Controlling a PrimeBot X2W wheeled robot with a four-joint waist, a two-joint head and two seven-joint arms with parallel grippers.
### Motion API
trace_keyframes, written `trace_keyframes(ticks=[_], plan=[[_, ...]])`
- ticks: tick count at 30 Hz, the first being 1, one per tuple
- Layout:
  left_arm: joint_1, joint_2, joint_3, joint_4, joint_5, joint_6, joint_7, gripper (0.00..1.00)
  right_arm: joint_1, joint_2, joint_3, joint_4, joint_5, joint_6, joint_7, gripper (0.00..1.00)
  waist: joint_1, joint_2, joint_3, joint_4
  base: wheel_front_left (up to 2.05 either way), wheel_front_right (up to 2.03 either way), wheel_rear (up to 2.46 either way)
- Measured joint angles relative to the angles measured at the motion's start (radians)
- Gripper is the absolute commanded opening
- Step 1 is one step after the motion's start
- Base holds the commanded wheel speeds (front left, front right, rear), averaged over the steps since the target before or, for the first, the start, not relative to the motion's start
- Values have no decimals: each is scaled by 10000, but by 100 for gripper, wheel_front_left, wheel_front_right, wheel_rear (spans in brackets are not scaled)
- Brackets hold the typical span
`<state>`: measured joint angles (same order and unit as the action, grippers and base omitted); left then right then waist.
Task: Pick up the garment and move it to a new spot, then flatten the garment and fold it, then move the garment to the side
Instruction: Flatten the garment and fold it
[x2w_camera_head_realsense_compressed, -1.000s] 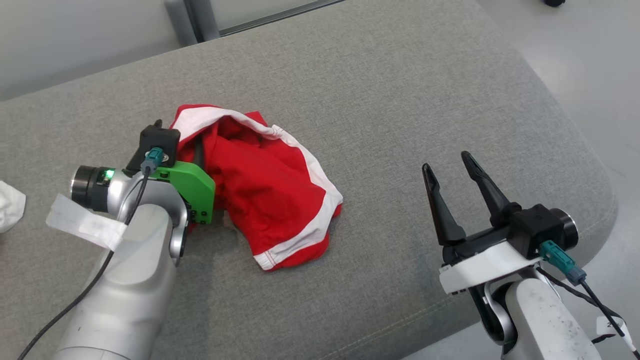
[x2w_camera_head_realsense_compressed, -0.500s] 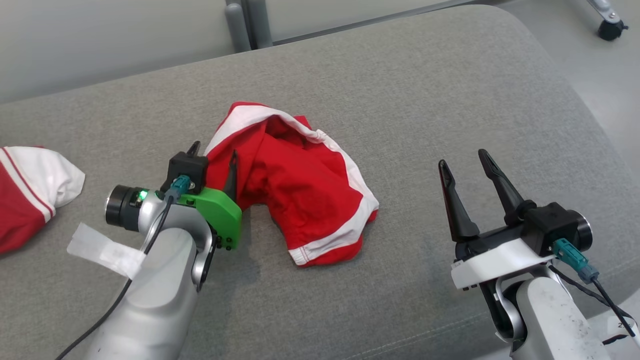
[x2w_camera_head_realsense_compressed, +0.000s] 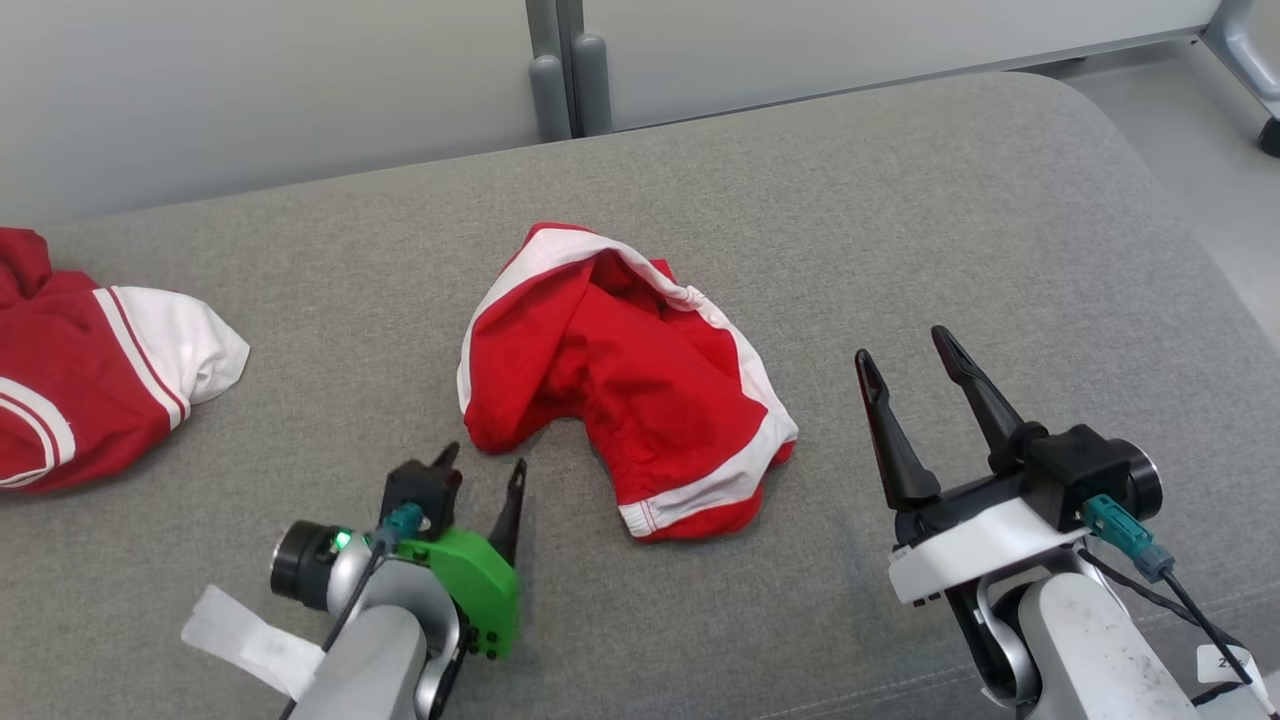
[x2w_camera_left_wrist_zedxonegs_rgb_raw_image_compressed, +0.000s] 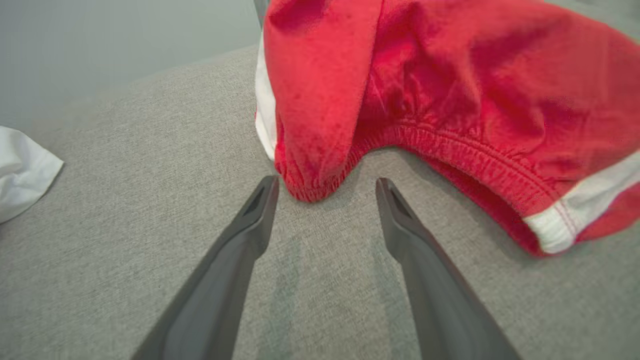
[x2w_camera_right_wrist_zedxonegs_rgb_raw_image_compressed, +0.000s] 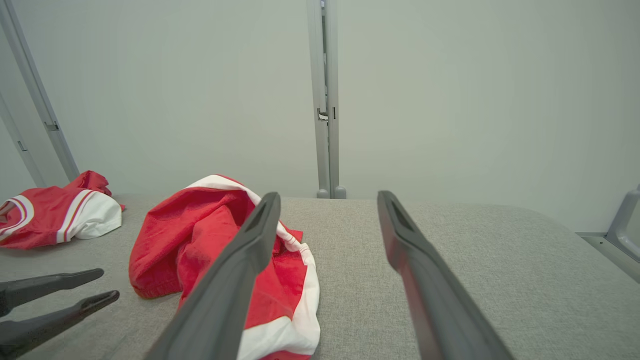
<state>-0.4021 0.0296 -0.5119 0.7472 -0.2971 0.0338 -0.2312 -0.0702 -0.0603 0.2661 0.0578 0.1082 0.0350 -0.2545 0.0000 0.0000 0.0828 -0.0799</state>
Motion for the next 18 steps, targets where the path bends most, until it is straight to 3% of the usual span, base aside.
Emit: trace_keyframes(ticks=[5,13,18], plan=[[611,15,-600,-399,-449,-349,0,100,3,0,33,25,-2,35,0,100,0,0,-30,-187,0,0,0],[950,54,-1503,-928,-616,-570,125,100,4,8,75,25,-4,77,0,100,0,0,16,-661,0,0,0],[1322,79,-1774,-1164,-1302,-738,552,100,3,10,71,17,-4,75,0,100,0,0,86,-1005,0,0,0]])
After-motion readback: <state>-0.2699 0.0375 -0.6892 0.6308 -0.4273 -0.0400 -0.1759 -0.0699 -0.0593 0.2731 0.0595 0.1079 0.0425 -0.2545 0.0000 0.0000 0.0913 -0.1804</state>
